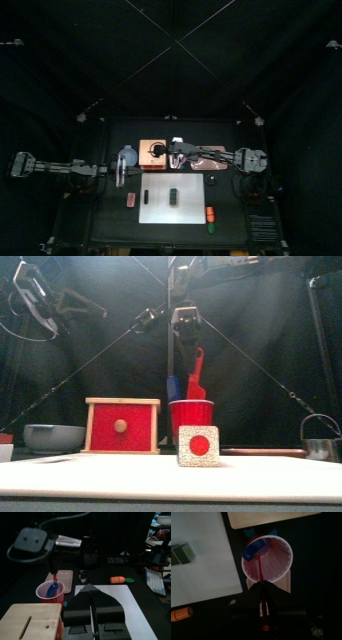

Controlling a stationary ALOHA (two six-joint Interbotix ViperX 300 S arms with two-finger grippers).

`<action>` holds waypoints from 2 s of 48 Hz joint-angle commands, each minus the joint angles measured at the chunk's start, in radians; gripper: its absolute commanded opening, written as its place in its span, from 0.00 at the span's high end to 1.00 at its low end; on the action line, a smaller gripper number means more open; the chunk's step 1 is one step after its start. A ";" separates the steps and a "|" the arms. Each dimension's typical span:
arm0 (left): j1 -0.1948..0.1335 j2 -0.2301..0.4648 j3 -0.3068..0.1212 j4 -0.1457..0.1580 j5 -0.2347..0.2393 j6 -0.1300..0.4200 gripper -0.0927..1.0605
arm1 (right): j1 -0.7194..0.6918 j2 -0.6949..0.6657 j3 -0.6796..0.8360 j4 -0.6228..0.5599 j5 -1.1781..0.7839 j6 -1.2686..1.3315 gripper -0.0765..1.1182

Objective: Cut the sushi into 4 pieces with the knife
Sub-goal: Grasp knife edge with left hand

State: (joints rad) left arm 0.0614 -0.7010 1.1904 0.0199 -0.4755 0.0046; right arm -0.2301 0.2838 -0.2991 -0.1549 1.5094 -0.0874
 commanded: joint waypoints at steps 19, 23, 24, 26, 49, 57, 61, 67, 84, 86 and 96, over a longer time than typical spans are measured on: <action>0.011 0.002 -0.012 0.000 -0.032 0.002 0.87 | 0.026 -0.357 0.012 -0.080 -0.071 0.032 0.72; 0.015 0.002 -0.012 0.000 -0.057 0.002 0.85 | 0.054 -0.410 0.063 -0.087 -0.132 0.046 0.72; 0.015 0.002 -0.012 0.000 -0.063 0.002 0.85 | 0.060 -0.423 0.078 -0.091 -0.152 0.054 0.72; 0.015 0.003 -0.012 -0.002 -0.080 0.002 0.82 | 0.074 -0.453 0.112 -0.094 -0.198 0.071 0.72; 0.017 0.003 -0.032 -0.041 -0.126 -0.008 0.38 | 0.135 -0.775 0.643 -0.094 -0.844 0.219 0.72; 0.017 0.012 -0.057 -0.064 -0.117 -0.002 0.21 | 0.137 -0.830 0.861 -0.067 -1.195 0.219 0.72; 0.017 0.028 -0.075 -0.063 -0.115 0.000 0.17 | 0.132 -0.845 0.946 -0.043 -1.347 0.219 0.72; 0.018 0.063 -0.109 -0.051 -0.106 0.002 0.16 | 0.129 -0.851 1.026 -0.026 -1.462 0.218 0.72; 0.035 0.213 -0.216 -0.046 -0.046 0.000 0.16 | 0.126 -0.851 1.098 -0.035 -1.552 0.215 0.72; 0.037 0.227 -0.225 -0.048 -0.044 0.000 0.16 | 0.126 -0.851 1.100 -0.034 -1.552 0.215 0.72; 0.040 0.305 -0.275 -0.044 -0.031 0.000 0.16 | 0.126 -0.851 1.103 -0.035 -1.552 0.215 0.72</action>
State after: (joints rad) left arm 0.0966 -0.4157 0.9557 -0.0276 -0.5093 0.0046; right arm -0.1012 -0.5522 0.8145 -0.1902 -0.0337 0.1273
